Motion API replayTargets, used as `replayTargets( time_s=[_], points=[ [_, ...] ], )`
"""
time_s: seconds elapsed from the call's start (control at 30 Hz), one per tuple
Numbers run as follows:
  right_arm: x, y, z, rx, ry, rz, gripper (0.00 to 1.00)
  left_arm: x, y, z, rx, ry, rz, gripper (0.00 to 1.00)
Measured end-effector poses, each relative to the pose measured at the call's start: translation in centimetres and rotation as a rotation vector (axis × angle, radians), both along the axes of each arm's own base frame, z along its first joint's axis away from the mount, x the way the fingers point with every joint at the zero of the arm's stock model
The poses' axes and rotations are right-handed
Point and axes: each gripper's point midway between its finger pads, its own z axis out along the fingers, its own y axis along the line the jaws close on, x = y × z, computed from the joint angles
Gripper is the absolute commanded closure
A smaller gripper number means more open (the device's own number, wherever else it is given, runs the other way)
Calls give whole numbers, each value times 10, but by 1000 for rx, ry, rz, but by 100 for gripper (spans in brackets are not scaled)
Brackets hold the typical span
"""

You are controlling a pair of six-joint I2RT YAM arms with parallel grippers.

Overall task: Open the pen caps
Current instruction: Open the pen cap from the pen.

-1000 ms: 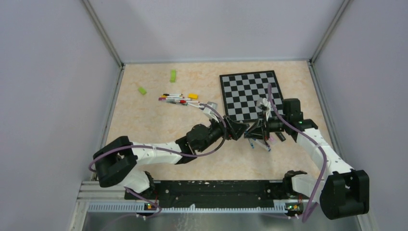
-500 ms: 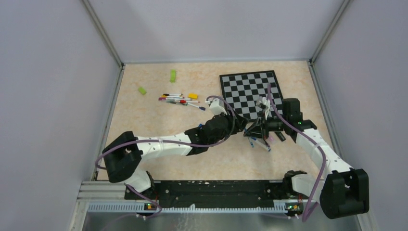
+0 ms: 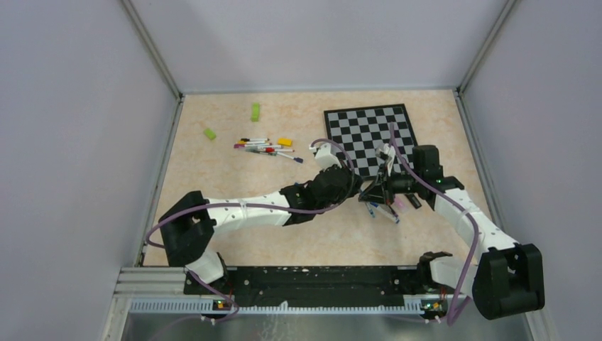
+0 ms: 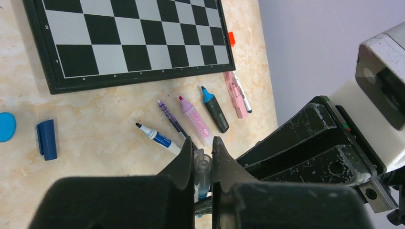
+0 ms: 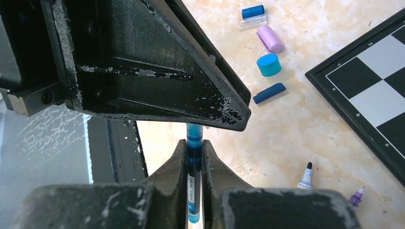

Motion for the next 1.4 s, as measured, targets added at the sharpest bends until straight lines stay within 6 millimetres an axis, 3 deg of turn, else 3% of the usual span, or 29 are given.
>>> replayTargets(
  time_s=[0.4, 0.83, 0.93, 1.0, 1.07, 1.13, 1.23, 1.4],
  points=[
    [0, 9, -2, -7, -29, 37, 100, 6, 12, 4, 93, -67, 30, 100],
    [13, 24, 32, 48, -201, 115, 100, 20, 38, 46, 44, -113, 61, 100],
    [-5, 20, 17, 23, -123, 144, 100, 52, 76, 81, -6, -172, 183, 100],
    [-17, 17, 8, 6, -84, 165, 100, 71, 112, 110, -55, -227, 275, 100],
    [-24, 14, 4, -3, -73, 181, 100, 71, 135, 132, -96, -277, 303, 100],
    [-28, 9, 2, -10, -74, 189, 100, 60, 143, 140, -113, -311, 269, 100],
    [-27, -4, 2, -19, -85, 160, 100, 39, 148, 124, -97, -323, 180, 100],
    [-11, -31, 6, -24, -115, 49, 100, 2, 151, 53, 4, -271, -4, 100]
  ],
)
